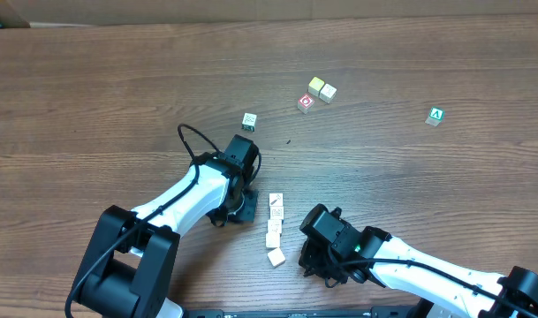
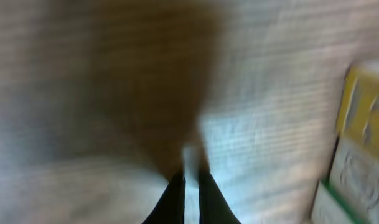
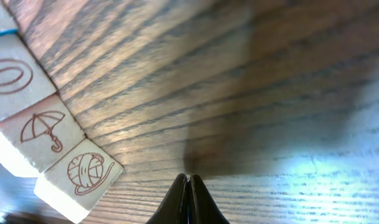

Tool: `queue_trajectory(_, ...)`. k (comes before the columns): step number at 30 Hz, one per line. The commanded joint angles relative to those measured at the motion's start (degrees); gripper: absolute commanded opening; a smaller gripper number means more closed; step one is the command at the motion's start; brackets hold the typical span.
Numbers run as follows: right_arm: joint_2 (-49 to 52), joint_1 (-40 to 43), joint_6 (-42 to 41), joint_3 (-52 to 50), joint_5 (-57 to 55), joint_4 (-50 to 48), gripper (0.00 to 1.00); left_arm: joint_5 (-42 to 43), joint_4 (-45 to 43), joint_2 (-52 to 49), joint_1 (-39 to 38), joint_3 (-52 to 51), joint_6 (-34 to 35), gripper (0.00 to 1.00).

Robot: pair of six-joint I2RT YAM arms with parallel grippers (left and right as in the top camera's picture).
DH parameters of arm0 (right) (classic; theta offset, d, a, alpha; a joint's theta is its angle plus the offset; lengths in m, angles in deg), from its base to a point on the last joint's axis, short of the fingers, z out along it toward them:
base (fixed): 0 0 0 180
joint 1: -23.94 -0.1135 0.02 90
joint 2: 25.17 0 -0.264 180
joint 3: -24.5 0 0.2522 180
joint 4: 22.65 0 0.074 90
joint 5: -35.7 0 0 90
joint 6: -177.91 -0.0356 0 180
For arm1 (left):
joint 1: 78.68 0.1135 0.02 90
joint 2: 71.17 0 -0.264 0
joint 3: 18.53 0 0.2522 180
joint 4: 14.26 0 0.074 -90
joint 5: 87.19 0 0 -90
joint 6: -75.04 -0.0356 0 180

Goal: Flip 5 blocks

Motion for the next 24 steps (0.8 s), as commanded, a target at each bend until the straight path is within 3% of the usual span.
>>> queue_trajectory(1, -0.8, 0.2, 6.6, 0.4, -0.7, -0.3, 0.04, 4.3, 2.9, 2.7, 0.3, -1.3, 3.3, 0.04)
queue_trajectory(12, -0.8, 0.2, 13.7, 0.4, 2.5, -2.0, 0.04, 10.0, 15.0, 19.0, -1.9, -2.9, 5.7, 0.04)
queue_trajectory(17, -0.8, 0.2, 17.4, 0.4, 5.4, -4.1, 0.04, 11.5, 13.2, 22.9, -5.5, -8.3, 9.8, 0.04)
queue_trajectory(24, 1.3, 0.2, 10.5, 0.4, 4.7, -5.9, 0.04, 12.7, 9.9, 23.9, -9.9, -13.7, 13.6, 0.05)
